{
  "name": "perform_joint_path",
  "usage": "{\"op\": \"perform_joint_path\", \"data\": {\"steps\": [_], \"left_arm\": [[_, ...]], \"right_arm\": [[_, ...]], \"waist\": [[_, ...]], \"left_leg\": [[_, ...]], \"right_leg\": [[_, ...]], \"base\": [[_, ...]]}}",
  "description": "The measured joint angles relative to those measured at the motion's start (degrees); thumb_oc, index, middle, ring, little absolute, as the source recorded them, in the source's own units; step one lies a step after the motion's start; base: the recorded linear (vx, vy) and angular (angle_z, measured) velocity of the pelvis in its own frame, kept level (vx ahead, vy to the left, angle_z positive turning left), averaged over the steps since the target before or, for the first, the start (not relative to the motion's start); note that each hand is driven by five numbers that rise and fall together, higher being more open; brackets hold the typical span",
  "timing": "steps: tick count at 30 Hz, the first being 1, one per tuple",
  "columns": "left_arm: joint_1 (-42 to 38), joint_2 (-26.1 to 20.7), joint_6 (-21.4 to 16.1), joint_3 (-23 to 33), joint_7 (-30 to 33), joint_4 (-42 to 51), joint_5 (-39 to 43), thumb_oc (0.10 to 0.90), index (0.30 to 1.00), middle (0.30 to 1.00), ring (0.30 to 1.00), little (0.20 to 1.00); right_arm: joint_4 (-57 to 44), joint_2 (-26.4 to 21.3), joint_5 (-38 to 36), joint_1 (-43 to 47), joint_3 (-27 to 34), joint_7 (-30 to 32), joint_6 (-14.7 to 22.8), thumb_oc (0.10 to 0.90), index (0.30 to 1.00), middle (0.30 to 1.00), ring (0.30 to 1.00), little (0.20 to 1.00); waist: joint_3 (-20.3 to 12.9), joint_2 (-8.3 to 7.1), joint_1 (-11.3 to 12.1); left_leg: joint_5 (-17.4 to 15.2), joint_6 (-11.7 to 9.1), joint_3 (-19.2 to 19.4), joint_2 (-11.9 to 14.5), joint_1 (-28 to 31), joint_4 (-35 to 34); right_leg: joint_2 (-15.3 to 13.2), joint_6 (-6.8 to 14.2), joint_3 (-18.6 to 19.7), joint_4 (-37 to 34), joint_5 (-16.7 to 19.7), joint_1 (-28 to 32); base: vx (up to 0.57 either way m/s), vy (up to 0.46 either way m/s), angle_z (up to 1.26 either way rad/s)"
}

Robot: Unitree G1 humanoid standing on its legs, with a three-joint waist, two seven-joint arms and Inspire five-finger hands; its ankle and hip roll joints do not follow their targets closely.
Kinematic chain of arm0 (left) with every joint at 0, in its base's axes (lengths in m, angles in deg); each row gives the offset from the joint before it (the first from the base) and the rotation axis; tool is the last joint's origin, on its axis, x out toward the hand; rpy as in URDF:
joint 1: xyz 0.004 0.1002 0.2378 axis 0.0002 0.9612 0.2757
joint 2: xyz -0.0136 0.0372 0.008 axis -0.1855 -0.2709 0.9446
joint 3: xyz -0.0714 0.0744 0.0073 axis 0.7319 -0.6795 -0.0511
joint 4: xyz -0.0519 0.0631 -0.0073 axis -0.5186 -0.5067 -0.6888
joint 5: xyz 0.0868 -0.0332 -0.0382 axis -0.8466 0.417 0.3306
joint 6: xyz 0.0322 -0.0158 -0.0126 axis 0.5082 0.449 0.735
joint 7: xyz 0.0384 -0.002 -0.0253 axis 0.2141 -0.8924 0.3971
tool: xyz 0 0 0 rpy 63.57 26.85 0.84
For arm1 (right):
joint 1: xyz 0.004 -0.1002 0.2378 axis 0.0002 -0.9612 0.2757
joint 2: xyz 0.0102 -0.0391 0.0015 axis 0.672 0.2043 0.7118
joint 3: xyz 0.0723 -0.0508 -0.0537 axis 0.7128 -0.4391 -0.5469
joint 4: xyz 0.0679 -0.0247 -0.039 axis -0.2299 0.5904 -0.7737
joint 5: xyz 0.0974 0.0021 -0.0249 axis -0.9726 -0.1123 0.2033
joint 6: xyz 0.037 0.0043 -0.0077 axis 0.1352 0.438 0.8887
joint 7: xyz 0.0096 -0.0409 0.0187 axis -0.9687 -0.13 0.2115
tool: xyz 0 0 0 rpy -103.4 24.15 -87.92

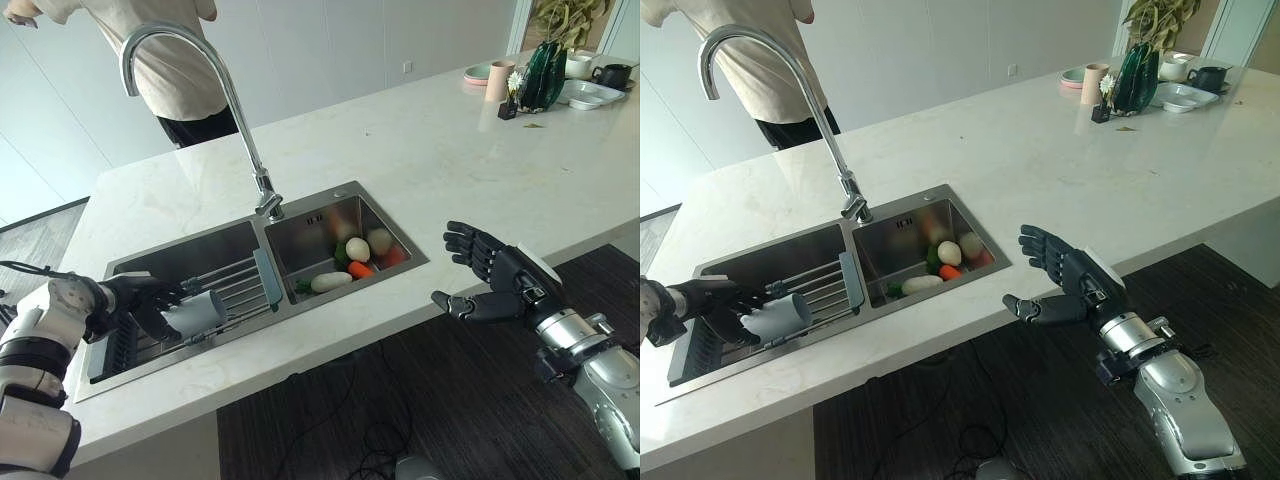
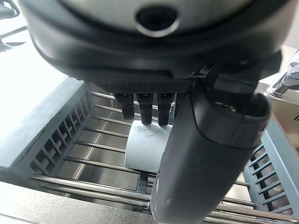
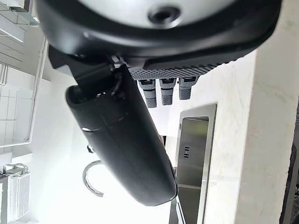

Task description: Place the dishes in the dishwasher.

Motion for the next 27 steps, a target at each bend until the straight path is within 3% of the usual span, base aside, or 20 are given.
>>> {"op": "perform_joint_path", "data": {"steps": [17, 27], "left_arm": [[0.4, 0.0, -1.0, 0.8, 1.4, -1.7, -0.5, 0.800, 0.900, 0.900, 0.900, 0.900], [0.4, 0.0, -3.0, 1.0, 7.6, 1.9, 0.6, 0.800, 0.900, 0.900, 0.900, 0.900]], "right_arm": [[0.0, 0.0, 0.0, 0.0, 0.0, -0.3, 0.0, 0.800, 0.900, 0.900, 0.900, 0.900], [0.0, 0.0, 0.0, 0.0, 0.0, -0.6, 0.0, 0.800, 0.900, 0.900, 0.900, 0.900]], "waist": [[0.0, 0.01, -0.1], [0.0, -0.04, 0.1]], "left_leg": [[0.0, 0.0, 0.2, 0.0, 0.1, 0.0], [0.0, 0.0, 0.1, 0.0, 0.0, -0.2]], "right_leg": [[0.0, 0.0, 0.0, -0.1, 0.0, 0.0], [0.0, 0.2, 0.0, -0.4, -0.1, 0.0]], "base": [[0.00, 0.000, 0.00], [0.00, 0.000, 0.00]]}}
